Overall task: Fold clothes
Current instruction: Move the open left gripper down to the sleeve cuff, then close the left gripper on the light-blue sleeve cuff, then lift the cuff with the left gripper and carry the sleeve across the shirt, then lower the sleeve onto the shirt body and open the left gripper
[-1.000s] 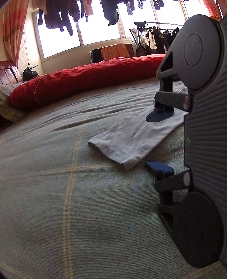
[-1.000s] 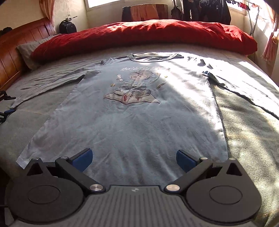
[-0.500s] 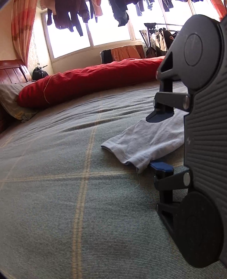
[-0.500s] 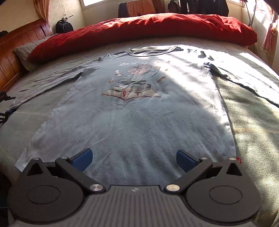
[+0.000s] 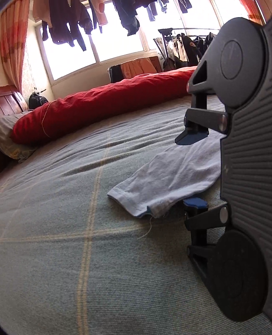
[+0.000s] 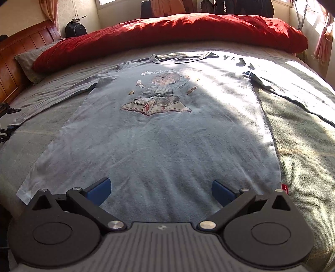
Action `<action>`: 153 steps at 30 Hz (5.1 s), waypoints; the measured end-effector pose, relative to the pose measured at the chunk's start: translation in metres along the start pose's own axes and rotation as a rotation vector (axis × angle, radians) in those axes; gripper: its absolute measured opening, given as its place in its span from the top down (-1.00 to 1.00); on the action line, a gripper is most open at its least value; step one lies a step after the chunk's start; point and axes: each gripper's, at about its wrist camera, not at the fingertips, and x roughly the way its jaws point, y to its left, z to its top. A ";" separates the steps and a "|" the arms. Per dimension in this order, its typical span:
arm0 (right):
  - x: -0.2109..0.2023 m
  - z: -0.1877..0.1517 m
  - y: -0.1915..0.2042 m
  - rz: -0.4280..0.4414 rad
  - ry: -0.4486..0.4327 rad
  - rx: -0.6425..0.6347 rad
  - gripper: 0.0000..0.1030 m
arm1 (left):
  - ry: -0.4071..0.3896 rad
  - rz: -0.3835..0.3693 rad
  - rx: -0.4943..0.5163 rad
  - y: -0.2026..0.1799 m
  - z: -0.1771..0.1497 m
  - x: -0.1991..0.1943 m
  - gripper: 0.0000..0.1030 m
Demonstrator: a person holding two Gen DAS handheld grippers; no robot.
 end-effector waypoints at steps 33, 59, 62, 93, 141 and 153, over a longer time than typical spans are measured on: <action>-0.023 -0.013 -0.015 0.071 -0.039 0.005 -1.00 | 0.000 0.232 0.284 -0.092 -0.004 -0.010 0.96; -0.049 -0.026 -0.028 0.169 -0.029 -0.088 -1.00 | 0.171 0.091 0.706 -0.280 -0.144 -0.004 0.96; -0.053 -0.027 -0.032 0.173 -0.040 -0.086 -1.00 | 0.190 0.075 0.733 -0.294 -0.163 -0.002 0.96; -0.065 -0.043 -0.064 0.158 -0.080 0.008 -1.00 | 0.395 -0.099 0.987 -0.406 -0.353 0.004 0.96; -0.067 -0.047 -0.059 0.132 -0.065 0.009 -1.00 | 0.670 -0.225 1.918 -0.282 -0.579 -0.052 0.80; -0.073 -0.047 -0.053 0.122 -0.076 -0.002 -1.00 | 0.681 -0.283 1.901 -0.279 -0.569 -0.075 0.36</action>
